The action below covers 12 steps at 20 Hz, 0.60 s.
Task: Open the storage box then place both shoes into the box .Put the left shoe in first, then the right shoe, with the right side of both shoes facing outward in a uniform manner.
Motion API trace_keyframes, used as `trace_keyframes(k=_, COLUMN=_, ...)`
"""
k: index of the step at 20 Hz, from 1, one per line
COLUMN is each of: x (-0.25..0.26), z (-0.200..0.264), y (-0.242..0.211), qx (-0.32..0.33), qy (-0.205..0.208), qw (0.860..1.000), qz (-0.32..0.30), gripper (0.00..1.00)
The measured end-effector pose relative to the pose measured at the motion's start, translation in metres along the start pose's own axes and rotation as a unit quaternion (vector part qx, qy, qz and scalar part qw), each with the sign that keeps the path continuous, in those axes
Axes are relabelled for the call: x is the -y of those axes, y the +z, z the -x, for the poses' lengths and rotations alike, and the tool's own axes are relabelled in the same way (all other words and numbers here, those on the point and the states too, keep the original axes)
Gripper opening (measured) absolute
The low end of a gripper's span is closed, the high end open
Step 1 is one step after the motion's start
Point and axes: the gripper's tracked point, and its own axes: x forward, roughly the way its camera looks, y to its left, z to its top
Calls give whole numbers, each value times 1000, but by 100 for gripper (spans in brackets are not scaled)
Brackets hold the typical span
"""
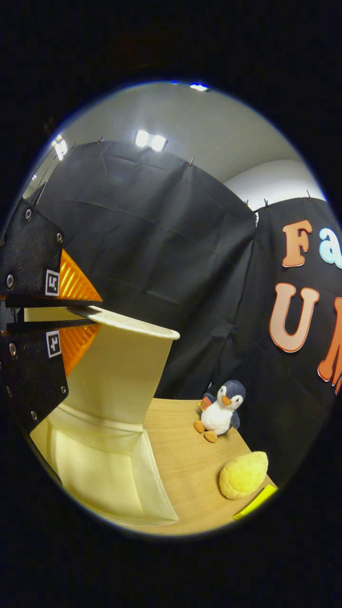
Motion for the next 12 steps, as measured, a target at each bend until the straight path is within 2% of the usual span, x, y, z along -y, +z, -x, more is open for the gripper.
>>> trace_keyframes(k=6, x=-2, z=-59, y=-27, qx=-16, qy=-45, qw=999, qz=-15, gripper=12)
trace_keyframes(k=7, x=-2, z=-62, y=-32, qx=-21, qy=-47, qw=998, qz=-19, gripper=16)
trace_keyframes(k=8, x=-6, z=-64, y=-37, qx=-26, qy=-41, qw=999, qz=-17, gripper=25)
trace_keyframes(k=9, x=-6, z=-61, y=-43, qx=-33, qy=-41, qw=999, qz=-6, gripper=38)
trace_keyframes(k=10, x=-4, z=-54, y=-46, qx=-38, qy=-44, qw=998, qz=12, gripper=45)
trace_keyframes(k=11, x=2, z=-46, y=-47, qx=-40, qy=-52, qw=997, qz=31, gripper=63)
trace_keyframes(k=12, x=10, z=-32, y=-46, qx=-39, qy=-61, qw=996, qz=48, gripper=69)
